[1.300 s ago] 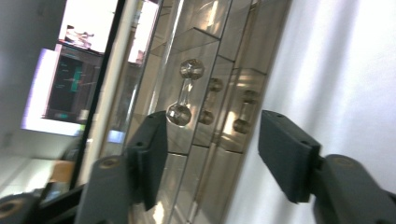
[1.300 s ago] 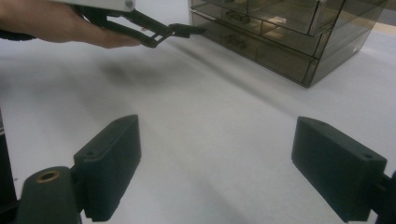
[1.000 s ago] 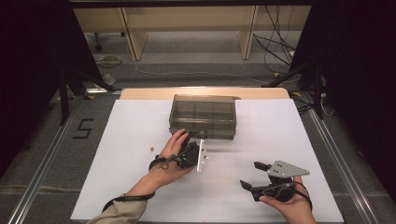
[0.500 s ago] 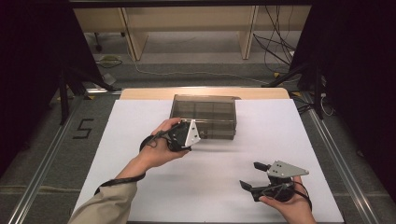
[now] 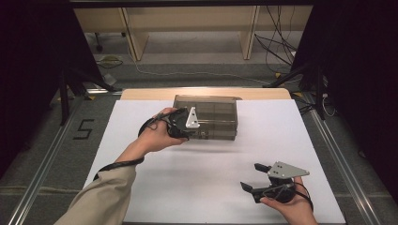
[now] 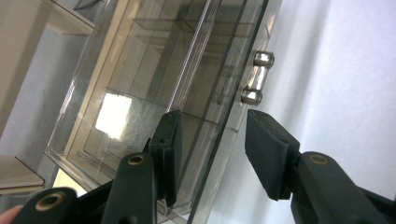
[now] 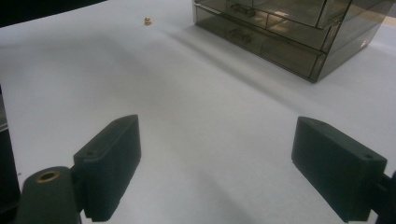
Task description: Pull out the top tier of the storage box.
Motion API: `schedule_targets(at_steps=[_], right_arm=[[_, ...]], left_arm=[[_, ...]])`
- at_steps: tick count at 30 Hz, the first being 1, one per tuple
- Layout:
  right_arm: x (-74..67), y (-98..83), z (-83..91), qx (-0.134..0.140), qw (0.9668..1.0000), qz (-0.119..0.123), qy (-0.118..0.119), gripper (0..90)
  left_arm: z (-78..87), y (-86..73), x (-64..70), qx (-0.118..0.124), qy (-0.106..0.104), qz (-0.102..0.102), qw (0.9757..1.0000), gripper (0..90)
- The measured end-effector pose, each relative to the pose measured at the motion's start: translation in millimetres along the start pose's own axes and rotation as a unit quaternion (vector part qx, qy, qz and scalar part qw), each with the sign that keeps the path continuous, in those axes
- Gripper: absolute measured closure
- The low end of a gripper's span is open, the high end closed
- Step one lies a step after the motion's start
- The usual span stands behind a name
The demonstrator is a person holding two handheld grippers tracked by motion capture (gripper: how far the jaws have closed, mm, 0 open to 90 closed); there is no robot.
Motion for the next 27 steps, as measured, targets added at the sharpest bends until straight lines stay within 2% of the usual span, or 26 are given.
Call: schedule_targets(at_steps=[6,16,27], right_arm=[[0.0,-0.1,-0.5,-0.001,1.0000,0.001,0.001,16.3],[0.1,-0.2,-0.4,-0.001,1.0000,-0.001,0.001,16.4],[0.3,-0.3,-0.2,0.001,1.0000,0.000,0.001,16.3]], left_arm=[[-3.5,6.7,-3.3,-0.013,-0.007,-0.020,0.9997,58.5],[-16.3,26.9,1.6,-0.034,-0.018,-0.046,0.9982,61.2],[-28.9,39.8,8.0,-0.055,-0.027,-0.062,0.9962,65.7]])
Point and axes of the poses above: each handheld gripper's, and its own axes: z roughly backward along the jaws, y roughly out of its top, x roughly to its right, the point moved 3 cm from there along -z, roughly forward along the jaws, and after that the axes turned 7 degrees about x, right-handed, at the moved point
